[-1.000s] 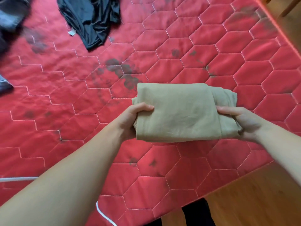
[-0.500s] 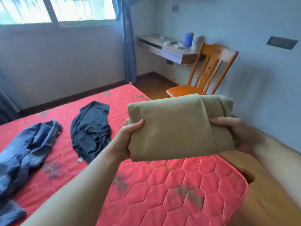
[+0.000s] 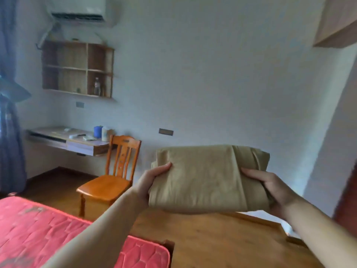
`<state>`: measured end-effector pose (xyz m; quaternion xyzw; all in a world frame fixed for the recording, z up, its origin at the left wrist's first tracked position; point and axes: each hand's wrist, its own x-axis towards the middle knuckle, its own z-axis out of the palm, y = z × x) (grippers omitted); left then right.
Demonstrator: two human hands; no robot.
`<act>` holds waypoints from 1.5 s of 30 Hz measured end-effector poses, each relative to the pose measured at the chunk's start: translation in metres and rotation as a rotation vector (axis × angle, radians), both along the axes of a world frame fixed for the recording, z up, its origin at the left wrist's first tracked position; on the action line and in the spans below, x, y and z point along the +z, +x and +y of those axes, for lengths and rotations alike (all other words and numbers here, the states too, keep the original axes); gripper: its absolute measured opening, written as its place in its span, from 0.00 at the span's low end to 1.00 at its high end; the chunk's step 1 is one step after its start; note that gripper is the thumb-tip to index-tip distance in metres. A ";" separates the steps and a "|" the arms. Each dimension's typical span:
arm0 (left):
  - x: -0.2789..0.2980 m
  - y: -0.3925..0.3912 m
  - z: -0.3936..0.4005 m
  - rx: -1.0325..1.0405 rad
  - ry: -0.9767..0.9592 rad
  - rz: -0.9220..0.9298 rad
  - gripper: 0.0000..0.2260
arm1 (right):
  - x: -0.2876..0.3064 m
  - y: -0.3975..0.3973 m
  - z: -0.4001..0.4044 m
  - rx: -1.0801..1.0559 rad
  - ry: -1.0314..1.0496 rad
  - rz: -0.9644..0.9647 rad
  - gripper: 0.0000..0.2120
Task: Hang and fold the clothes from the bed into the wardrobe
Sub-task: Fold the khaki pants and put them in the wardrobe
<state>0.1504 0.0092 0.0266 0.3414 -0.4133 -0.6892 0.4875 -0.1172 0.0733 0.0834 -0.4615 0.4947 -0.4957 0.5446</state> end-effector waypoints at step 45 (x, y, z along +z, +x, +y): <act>0.027 -0.350 0.792 -1.998 -0.166 -0.166 0.19 | -0.017 0.122 0.915 -2.169 -0.542 -0.232 0.25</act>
